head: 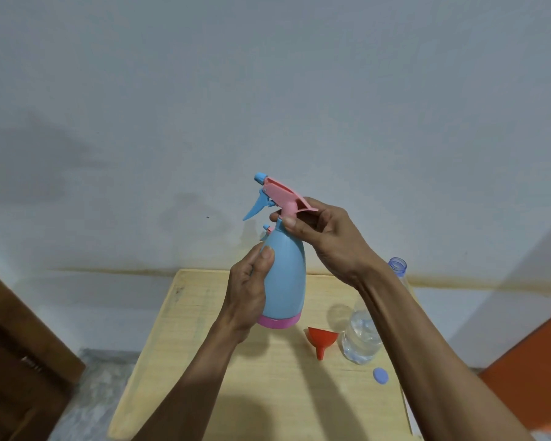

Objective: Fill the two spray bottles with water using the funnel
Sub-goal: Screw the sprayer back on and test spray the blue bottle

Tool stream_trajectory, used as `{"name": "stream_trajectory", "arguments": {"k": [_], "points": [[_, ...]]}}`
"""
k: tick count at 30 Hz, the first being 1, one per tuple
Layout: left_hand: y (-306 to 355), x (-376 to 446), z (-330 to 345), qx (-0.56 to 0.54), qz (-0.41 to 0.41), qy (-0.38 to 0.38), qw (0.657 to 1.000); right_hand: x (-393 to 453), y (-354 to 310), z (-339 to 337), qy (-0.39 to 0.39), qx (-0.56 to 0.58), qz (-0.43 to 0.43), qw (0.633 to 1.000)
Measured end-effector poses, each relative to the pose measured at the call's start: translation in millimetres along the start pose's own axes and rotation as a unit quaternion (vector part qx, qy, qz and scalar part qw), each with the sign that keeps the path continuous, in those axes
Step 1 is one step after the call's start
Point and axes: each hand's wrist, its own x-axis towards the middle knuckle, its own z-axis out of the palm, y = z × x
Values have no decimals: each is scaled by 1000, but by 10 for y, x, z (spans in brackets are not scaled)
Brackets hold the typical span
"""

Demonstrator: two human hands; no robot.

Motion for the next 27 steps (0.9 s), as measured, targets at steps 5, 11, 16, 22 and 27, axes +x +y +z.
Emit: {"name": "stream_trajectory", "arguments": {"k": [5,11,16,22,27], "points": [[28,12,7,8,4,3,1000,-7,-47,27,-11,-23,-11,1000],[-80,3,92,81,53,75,992,-44,22,131,45,-50,-44,997],[-162,-13,113,99,82,99,987,-86,91,205,82,-54,-59,993],[-216,-74,126,119,79,94,985,-162,110,204,107,-26,-48,993],[-228,-160,185,87,43,78,992,-239,119,155,103,1,-31,994]]}}
